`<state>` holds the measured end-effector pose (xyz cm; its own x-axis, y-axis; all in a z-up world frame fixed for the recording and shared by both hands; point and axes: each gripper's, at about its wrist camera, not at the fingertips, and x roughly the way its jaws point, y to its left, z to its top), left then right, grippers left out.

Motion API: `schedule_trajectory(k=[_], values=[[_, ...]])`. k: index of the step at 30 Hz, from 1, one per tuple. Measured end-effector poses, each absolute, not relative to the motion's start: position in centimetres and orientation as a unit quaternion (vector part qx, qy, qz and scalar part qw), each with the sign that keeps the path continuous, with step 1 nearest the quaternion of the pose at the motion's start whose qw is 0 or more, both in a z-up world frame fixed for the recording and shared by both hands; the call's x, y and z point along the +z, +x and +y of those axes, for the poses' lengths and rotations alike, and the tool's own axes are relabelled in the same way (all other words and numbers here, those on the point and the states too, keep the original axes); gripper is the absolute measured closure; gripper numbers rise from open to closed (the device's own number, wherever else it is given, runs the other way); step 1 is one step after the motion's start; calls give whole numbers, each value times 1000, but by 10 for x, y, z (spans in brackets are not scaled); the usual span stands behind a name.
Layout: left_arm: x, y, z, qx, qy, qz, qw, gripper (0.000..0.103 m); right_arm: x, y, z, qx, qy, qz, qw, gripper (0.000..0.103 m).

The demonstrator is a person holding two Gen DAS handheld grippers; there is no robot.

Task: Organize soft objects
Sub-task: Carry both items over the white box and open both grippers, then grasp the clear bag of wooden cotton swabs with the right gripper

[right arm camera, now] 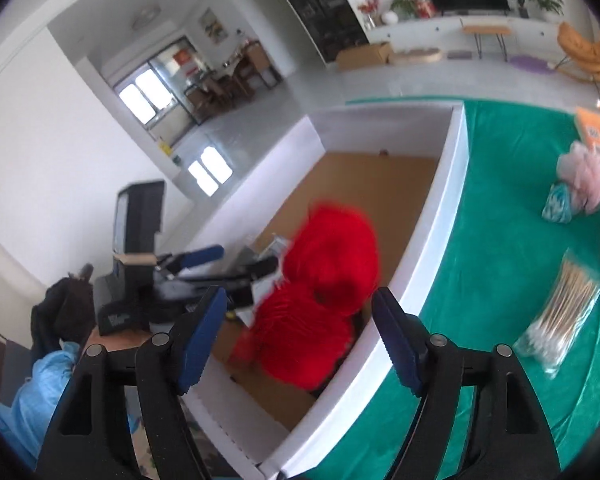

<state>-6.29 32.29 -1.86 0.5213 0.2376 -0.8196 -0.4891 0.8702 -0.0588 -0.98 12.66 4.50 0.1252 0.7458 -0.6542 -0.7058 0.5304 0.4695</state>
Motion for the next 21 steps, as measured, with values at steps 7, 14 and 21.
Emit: schedule_trajectory(k=[7,14,21], values=[[-9,-53,291,170,-149,405,886,9,-18,30,19,280,43,452,846,25],[11,-42,259,136,-126,369,911,9,-78,78,-98,130,222,522,813,24],[31,-36,229,109,-139,334,926,9,-82,122,17,123,81,561,815,23]])
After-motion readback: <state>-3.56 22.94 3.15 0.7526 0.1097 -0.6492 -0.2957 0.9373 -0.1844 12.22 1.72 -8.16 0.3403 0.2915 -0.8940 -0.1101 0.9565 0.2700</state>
